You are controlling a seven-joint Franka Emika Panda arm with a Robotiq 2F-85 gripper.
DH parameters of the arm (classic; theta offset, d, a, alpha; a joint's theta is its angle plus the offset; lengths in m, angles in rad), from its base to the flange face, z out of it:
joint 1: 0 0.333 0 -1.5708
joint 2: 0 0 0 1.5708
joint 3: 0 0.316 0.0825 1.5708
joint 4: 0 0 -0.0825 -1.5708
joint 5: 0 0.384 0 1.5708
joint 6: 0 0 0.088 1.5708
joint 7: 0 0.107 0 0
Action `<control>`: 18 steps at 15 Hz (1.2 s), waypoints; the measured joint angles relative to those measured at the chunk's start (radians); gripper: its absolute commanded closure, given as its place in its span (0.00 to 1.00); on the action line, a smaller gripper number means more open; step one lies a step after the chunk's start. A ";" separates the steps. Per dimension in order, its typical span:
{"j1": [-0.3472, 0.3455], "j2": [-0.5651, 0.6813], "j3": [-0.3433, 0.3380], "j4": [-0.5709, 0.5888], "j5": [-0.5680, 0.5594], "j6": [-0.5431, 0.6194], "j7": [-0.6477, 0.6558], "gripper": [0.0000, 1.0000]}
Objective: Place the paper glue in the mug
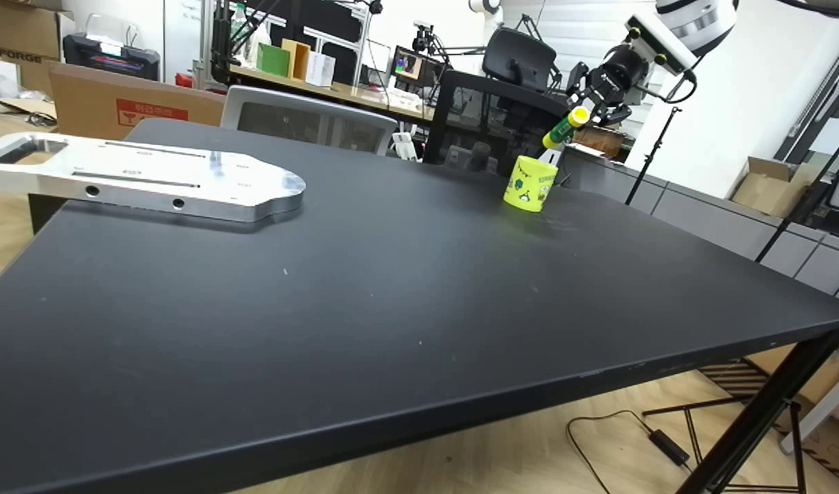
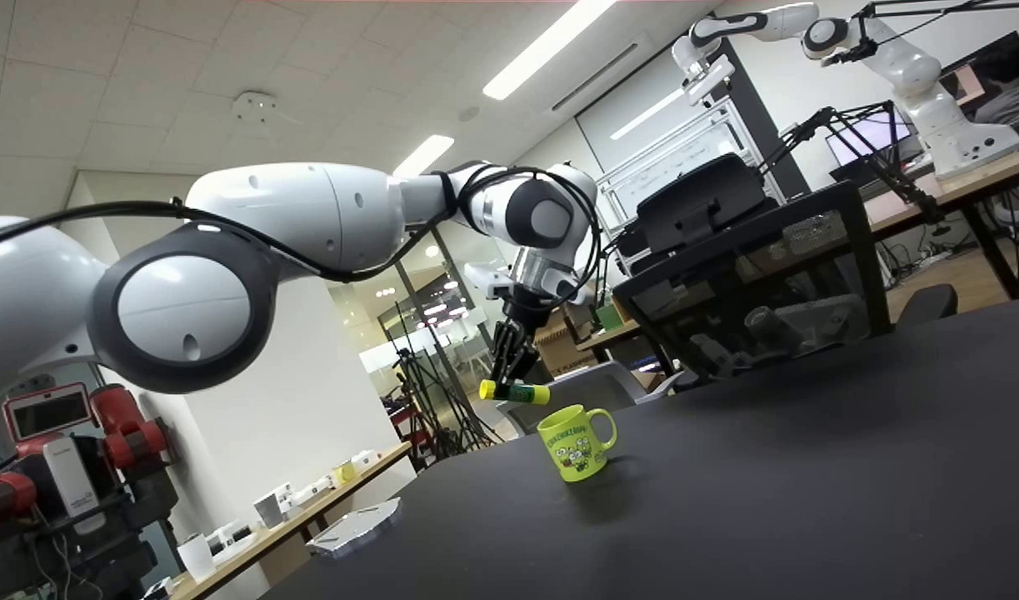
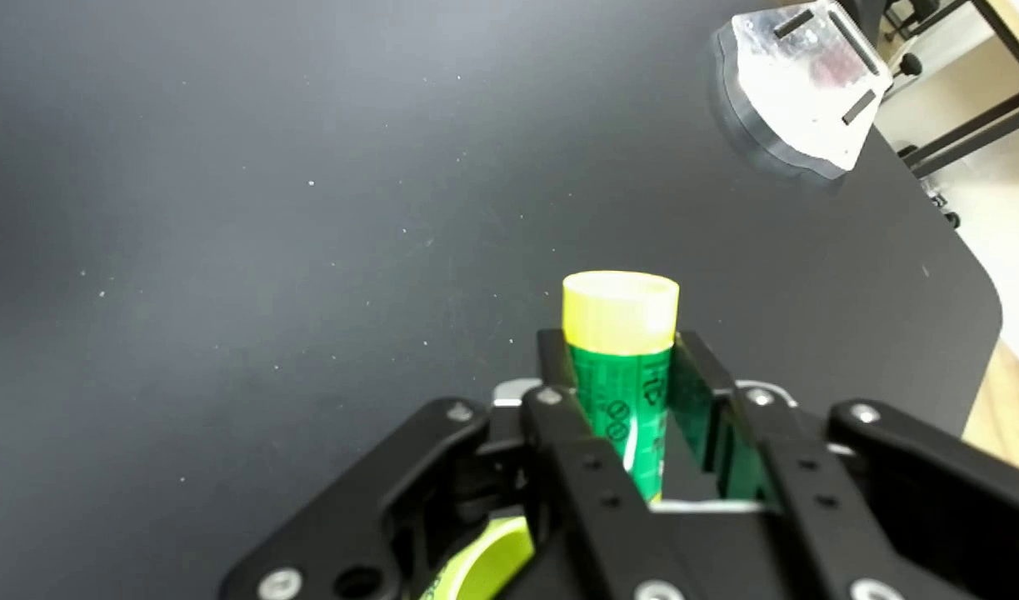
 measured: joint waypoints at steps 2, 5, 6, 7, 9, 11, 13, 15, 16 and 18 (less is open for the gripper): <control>0.000 0.013 0.010 0.007 0.007 0.023 0.001 0.91; 0.001 0.027 0.026 0.013 0.010 0.041 0.008 0.91; 0.001 0.029 0.030 0.013 0.011 0.045 0.014 0.91; 0.000 0.031 0.033 0.013 0.011 0.052 0.021 0.91; 0.000 0.035 0.035 0.014 0.013 0.060 0.037 0.91; -0.002 0.040 0.035 0.015 0.013 0.066 0.049 0.91; -0.004 0.046 0.036 0.015 0.014 0.072 0.060 0.91; -0.006 0.052 0.036 0.015 0.018 0.073 0.071 0.91; -0.007 0.055 0.036 0.015 0.021 0.073 0.076 0.91; -0.010 0.062 0.036 0.015 0.030 0.074 0.082 0.91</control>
